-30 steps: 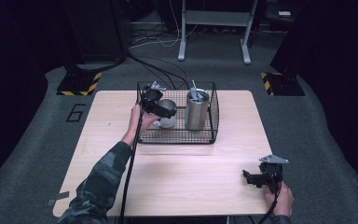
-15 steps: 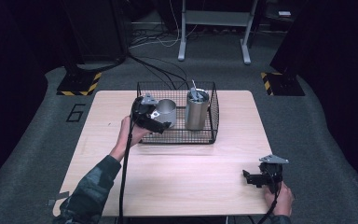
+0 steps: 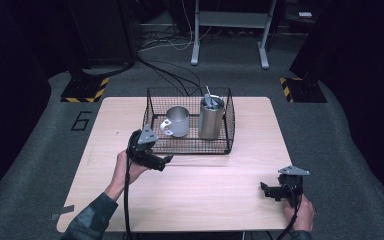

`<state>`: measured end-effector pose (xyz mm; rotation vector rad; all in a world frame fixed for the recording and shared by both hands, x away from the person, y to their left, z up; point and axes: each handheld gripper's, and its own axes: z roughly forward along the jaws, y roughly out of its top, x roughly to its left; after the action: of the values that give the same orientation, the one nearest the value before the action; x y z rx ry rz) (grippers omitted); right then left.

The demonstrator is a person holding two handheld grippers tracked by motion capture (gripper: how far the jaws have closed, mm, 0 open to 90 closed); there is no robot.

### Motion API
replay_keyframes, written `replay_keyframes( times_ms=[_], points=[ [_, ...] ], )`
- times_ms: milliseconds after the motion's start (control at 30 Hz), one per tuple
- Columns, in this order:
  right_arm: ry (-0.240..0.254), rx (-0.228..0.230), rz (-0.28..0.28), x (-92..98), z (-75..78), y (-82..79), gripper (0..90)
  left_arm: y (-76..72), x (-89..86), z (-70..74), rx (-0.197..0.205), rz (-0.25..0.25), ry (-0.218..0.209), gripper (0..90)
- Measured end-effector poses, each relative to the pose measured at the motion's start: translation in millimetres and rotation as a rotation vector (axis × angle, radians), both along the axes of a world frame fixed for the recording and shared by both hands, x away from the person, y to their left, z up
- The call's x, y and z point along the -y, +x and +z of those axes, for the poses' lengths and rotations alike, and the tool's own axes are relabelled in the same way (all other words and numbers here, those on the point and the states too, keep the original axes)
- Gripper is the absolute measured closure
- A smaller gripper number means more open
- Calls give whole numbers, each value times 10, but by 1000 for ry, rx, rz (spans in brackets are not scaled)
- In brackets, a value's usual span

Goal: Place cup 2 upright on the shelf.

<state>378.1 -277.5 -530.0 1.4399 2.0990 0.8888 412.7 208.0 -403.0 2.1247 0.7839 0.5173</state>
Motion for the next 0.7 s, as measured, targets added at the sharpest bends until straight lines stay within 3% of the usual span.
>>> replay_keyframes(
  times_ms=[133,367,700],
  points=[
    [0,0,0,0,0,0,0,-122,-109,-128,0,28,13,2],
    [0,0,0,0,0,0,0,-286,-355,-404,-36,85,27,2],
    [1,0,-1,-2,0,0,0,-412,-630,-732,-86,169,41,1]
  ],
)
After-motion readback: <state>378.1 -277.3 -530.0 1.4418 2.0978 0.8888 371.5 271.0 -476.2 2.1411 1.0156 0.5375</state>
